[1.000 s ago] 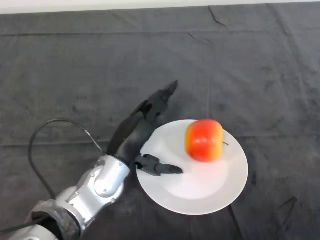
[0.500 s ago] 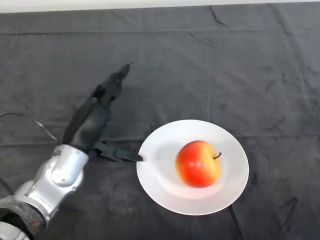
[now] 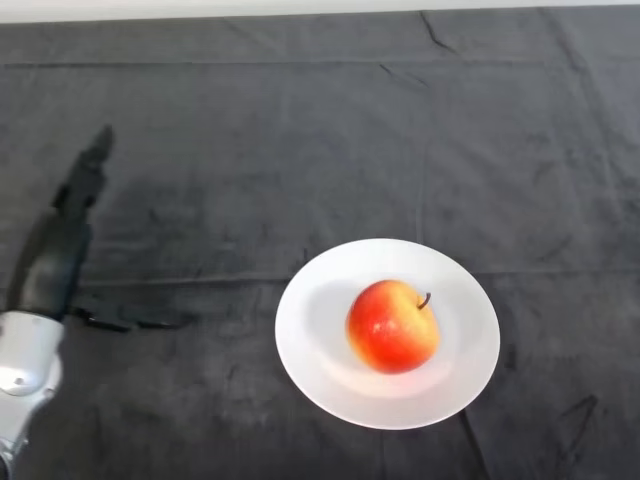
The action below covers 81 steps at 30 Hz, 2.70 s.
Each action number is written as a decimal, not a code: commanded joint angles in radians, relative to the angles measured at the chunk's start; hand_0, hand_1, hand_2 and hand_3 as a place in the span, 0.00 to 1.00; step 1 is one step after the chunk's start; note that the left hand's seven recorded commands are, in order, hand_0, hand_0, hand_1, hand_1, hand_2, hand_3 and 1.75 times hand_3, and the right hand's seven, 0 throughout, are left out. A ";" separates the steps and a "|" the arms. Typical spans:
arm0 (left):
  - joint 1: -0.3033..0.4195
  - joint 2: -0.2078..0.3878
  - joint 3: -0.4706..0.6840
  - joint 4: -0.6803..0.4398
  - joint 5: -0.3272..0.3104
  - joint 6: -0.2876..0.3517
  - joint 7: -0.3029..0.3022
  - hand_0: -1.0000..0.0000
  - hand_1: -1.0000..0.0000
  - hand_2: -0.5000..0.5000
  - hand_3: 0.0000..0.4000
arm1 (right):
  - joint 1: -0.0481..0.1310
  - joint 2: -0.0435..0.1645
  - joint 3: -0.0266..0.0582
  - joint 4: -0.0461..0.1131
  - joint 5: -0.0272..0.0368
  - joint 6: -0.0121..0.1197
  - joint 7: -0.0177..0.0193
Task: Move the apple to the plate
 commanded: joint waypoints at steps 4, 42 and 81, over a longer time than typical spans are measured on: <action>0.028 0.056 0.085 0.062 -0.055 -0.039 -0.020 1.00 1.00 0.50 0.00 | -0.009 -0.020 -0.0147 -0.006 0.0179 -0.004 0.0036; 0.105 0.168 0.547 0.222 -0.387 -0.071 -0.263 1.00 1.00 0.50 0.00 | -0.011 -0.023 -0.0148 -0.001 0.0171 -0.004 0.0060; 0.118 0.192 0.865 0.236 -0.586 0.022 -0.390 1.00 1.00 0.50 0.00 | -0.013 -0.025 -0.0149 0.004 0.0158 -0.004 0.0086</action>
